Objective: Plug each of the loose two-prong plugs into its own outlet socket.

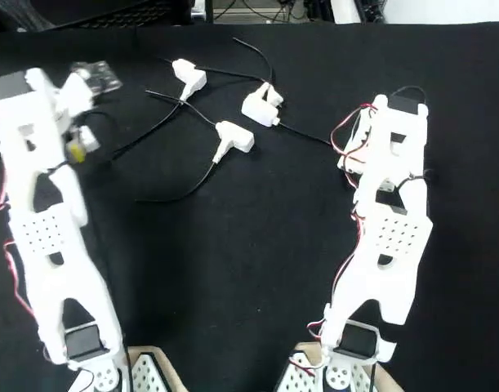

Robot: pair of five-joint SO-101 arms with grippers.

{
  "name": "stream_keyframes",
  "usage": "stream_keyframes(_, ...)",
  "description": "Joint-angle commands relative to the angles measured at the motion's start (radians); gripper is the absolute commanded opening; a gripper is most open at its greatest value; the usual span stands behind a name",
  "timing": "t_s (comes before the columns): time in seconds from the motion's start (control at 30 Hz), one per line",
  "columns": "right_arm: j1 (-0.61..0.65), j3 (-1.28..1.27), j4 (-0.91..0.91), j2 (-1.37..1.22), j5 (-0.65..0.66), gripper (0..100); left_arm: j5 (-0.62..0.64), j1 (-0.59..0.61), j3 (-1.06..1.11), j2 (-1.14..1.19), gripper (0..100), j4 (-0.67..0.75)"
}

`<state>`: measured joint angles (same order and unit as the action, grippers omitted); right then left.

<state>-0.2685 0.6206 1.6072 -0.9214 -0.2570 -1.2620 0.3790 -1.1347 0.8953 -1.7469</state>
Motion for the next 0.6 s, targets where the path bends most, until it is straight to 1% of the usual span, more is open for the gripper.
stream_keyframes(0.0,0.025,-0.042,-0.005,-0.005,-0.005,30.7,0.084,-0.085,0.259,-0.278,7,-0.015)
stream_keyframes(0.13,0.025,-0.042,-0.005,-0.005,-0.005,30.7,0.118,-0.15,0.558,-0.473,7,-0.011)
stream_keyframes(0.23,0.025,-0.044,-0.005,-0.005,-0.005,30.7,0.152,-0.239,0.765,-0.563,7,0.008)
stream_keyframes(0.3,0.023,-0.044,-0.005,-0.005,-0.005,30.7,0.199,-0.314,0.878,-0.612,7,0.069)
stream_keyframes(0.47,0.02,-0.044,-0.003,-0.005,-0.005,30.7,0.338,-0.467,1.056,-0.732,7,0.279)
stream_keyframes(0.57,0.02,-0.044,-0.003,-0.005,-0.005,30.7,0.364,-0.526,1.181,-0.752,7,0.411)
